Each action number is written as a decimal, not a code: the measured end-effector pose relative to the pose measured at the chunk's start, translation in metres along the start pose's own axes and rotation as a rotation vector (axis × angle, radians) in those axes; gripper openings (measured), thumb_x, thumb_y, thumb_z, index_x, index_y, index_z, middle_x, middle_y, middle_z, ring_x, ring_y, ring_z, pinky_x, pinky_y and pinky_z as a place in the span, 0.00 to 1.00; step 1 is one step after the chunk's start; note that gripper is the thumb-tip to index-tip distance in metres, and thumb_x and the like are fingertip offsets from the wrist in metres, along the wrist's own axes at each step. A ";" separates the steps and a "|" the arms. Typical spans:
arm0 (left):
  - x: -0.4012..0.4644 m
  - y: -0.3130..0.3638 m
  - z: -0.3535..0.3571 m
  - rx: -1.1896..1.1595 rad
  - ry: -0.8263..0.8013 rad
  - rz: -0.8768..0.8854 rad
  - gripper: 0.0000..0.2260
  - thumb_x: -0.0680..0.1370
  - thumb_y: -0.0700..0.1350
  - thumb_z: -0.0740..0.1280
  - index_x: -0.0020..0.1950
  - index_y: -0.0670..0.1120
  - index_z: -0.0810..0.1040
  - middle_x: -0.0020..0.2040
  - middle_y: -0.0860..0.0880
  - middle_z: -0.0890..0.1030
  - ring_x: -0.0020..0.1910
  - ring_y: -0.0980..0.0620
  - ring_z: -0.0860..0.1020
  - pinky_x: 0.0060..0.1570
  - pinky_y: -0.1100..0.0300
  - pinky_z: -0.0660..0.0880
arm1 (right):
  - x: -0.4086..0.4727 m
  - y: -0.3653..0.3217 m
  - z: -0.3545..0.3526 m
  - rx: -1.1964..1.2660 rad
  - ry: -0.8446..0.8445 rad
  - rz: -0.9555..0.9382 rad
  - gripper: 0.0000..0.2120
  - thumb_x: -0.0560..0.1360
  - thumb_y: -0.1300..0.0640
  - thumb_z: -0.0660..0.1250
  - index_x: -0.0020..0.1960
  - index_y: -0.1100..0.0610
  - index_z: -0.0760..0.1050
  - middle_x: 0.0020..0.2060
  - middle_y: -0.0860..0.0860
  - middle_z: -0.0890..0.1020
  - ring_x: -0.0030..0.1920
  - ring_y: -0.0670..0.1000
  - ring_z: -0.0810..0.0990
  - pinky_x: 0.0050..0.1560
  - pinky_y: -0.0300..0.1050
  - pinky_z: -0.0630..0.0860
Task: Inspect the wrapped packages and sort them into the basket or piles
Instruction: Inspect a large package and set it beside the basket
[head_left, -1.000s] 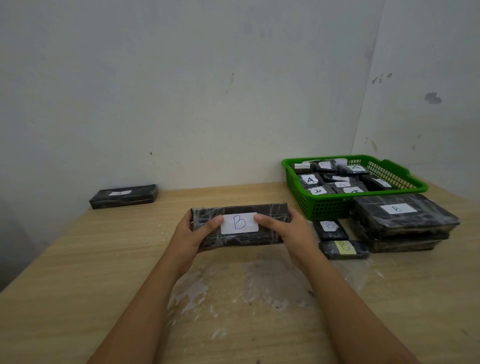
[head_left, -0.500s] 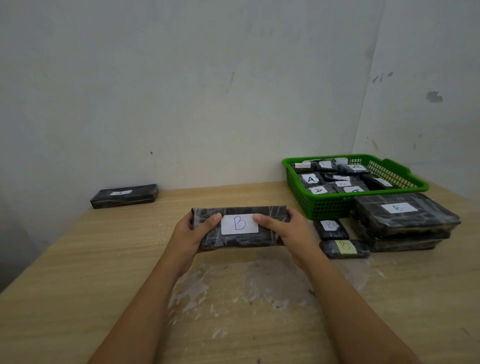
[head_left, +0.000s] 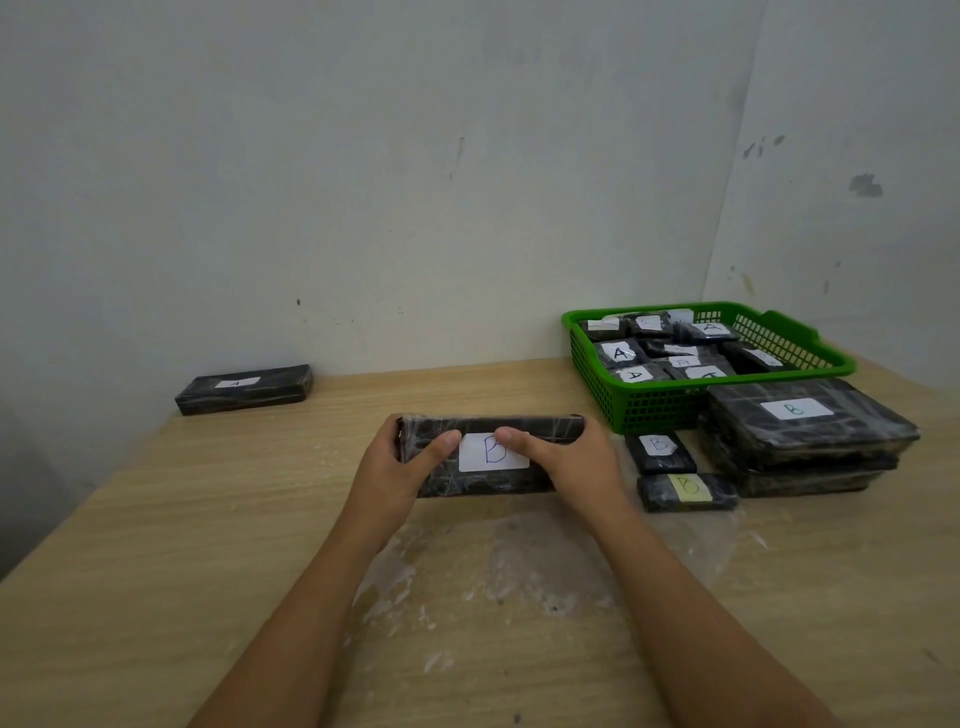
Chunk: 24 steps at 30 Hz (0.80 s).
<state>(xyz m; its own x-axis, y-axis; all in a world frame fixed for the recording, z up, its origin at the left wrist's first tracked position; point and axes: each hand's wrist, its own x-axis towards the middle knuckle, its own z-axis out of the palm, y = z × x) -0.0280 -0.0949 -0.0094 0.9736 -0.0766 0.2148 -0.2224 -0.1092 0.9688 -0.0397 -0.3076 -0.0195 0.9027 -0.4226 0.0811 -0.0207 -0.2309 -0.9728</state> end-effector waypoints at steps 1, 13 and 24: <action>0.000 0.000 0.000 -0.002 0.004 -0.009 0.19 0.70 0.57 0.75 0.56 0.48 0.79 0.50 0.49 0.86 0.49 0.52 0.86 0.53 0.47 0.83 | 0.001 0.001 0.000 -0.006 -0.015 0.000 0.44 0.46 0.27 0.82 0.54 0.50 0.78 0.47 0.44 0.85 0.49 0.44 0.84 0.51 0.45 0.82; 0.000 -0.004 0.003 0.065 0.046 -0.038 0.27 0.64 0.53 0.84 0.57 0.50 0.77 0.51 0.50 0.86 0.46 0.55 0.86 0.47 0.54 0.84 | -0.004 0.001 0.005 -0.099 -0.013 -0.032 0.45 0.47 0.25 0.80 0.55 0.50 0.77 0.48 0.44 0.84 0.48 0.43 0.83 0.45 0.42 0.80; 0.008 -0.013 -0.002 0.090 0.101 -0.125 0.38 0.53 0.60 0.87 0.57 0.51 0.77 0.51 0.51 0.86 0.48 0.51 0.86 0.50 0.48 0.84 | -0.012 -0.004 0.006 -0.004 -0.109 -0.028 0.40 0.55 0.29 0.81 0.57 0.50 0.77 0.50 0.45 0.85 0.51 0.44 0.83 0.50 0.43 0.81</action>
<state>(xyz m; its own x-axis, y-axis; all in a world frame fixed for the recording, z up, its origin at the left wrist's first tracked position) -0.0169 -0.0918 -0.0196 0.9931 0.0426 0.1090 -0.0985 -0.1998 0.9749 -0.0480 -0.2963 -0.0177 0.9444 -0.3178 0.0841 0.0038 -0.2452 -0.9695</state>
